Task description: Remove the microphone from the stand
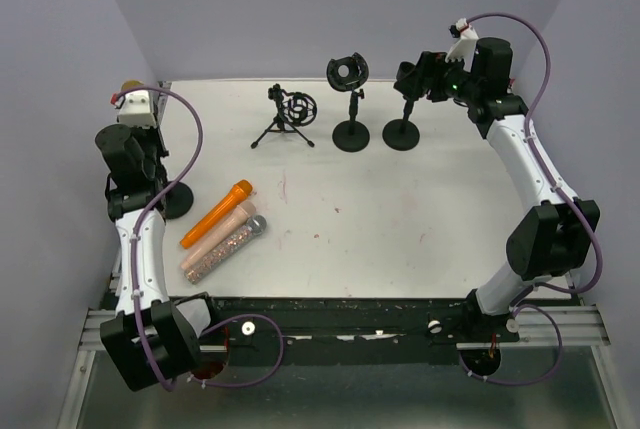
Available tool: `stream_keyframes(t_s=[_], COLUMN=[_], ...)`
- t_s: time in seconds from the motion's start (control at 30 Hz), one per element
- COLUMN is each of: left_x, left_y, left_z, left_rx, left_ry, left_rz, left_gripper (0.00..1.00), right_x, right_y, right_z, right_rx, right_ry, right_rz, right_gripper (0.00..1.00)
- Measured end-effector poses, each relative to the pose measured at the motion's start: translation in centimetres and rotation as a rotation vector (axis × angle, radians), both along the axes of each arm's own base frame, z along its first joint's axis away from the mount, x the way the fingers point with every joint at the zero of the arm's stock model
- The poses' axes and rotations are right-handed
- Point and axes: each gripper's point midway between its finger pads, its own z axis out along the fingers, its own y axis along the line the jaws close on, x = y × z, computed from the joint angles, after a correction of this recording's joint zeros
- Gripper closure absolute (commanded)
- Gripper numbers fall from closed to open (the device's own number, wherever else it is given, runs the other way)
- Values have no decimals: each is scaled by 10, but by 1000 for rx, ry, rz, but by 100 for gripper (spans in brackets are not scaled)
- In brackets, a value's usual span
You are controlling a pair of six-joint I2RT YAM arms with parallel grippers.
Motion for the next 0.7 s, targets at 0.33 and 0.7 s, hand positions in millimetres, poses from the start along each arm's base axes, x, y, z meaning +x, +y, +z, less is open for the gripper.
stream_keyframes(t_s=[0.33, 0.7], left_x=[29, 22], left_y=[-102, -225], left_z=[-2, 0], left_rx=[-150, -201], left_ry=[-19, 13], left_rz=[-455, -887], left_gripper=[100, 100], right_x=[-2, -14], right_y=[3, 6], right_z=[-2, -11], right_rx=[-11, -28], right_ry=[-8, -8], right_rz=[31, 81], right_gripper=[3, 3])
